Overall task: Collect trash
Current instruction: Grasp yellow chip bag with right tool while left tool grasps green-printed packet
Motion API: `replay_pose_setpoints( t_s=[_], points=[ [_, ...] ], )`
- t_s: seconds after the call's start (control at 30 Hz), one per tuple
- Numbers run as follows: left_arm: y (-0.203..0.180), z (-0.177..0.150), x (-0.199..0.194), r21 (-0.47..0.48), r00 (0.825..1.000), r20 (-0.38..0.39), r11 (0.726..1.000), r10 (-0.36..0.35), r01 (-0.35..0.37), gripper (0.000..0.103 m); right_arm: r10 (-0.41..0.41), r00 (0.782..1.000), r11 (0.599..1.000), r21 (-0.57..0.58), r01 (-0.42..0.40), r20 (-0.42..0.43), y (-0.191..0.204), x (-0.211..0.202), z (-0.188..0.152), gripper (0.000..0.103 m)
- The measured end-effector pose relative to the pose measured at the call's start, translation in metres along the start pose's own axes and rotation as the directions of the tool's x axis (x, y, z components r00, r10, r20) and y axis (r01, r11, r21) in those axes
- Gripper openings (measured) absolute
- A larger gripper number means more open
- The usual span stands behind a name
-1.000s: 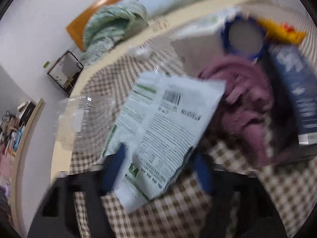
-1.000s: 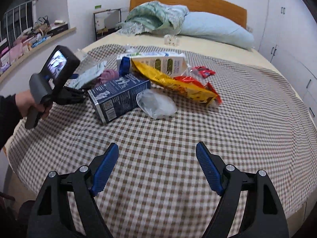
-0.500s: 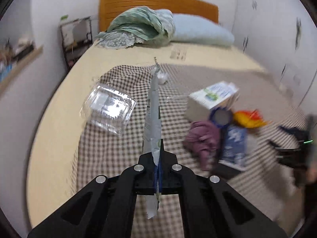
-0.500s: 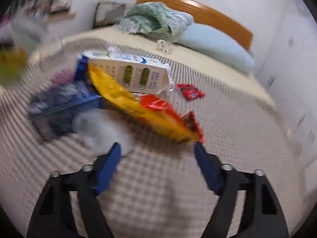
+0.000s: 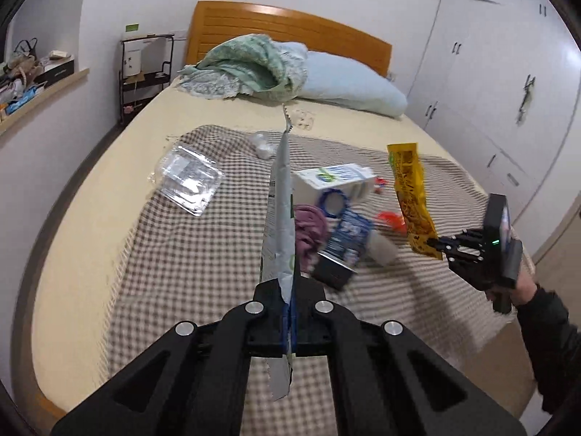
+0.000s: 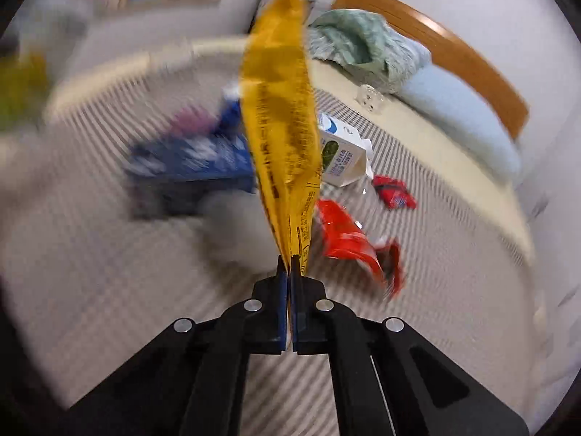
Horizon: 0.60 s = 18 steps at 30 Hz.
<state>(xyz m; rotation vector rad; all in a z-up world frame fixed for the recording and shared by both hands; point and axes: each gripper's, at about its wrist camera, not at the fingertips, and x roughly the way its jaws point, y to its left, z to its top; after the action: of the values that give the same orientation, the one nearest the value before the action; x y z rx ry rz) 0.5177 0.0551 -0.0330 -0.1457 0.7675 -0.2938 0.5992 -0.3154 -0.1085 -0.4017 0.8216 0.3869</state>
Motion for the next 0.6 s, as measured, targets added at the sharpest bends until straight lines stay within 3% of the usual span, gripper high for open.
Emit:
replay_pose_setpoints(
  t_s=[0.1,0.23,0.4,0.6],
  points=[
    [-0.020,-0.012,-0.018,-0.015,0.999,0.006,0.999,-0.051,0.051,0.000,0.083,0.996,0.981,0.172,-0.089,0.040,-0.006,-0.052,-0.026,0.001],
    [-0.047,-0.031,-0.028,-0.047,0.995,-0.008,0.994,-0.103,0.103,0.000,0.167,0.978,0.901,0.382,-0.204,0.128,-0.016,-0.106,-0.071,0.001],
    [-0.095,-0.052,-0.047,-0.023,0.984,-0.008,0.984,-0.175,0.175,0.000,0.119,0.985,0.866,0.471,-0.166,0.128,-0.019,-0.136,-0.114,0.001],
    [-0.149,-0.064,-0.057,0.026,0.970,-0.027,0.969,-0.243,0.244,0.000,0.034,0.994,0.856,0.511,-0.082,0.103,-0.024,-0.169,-0.156,0.001]
  ],
)
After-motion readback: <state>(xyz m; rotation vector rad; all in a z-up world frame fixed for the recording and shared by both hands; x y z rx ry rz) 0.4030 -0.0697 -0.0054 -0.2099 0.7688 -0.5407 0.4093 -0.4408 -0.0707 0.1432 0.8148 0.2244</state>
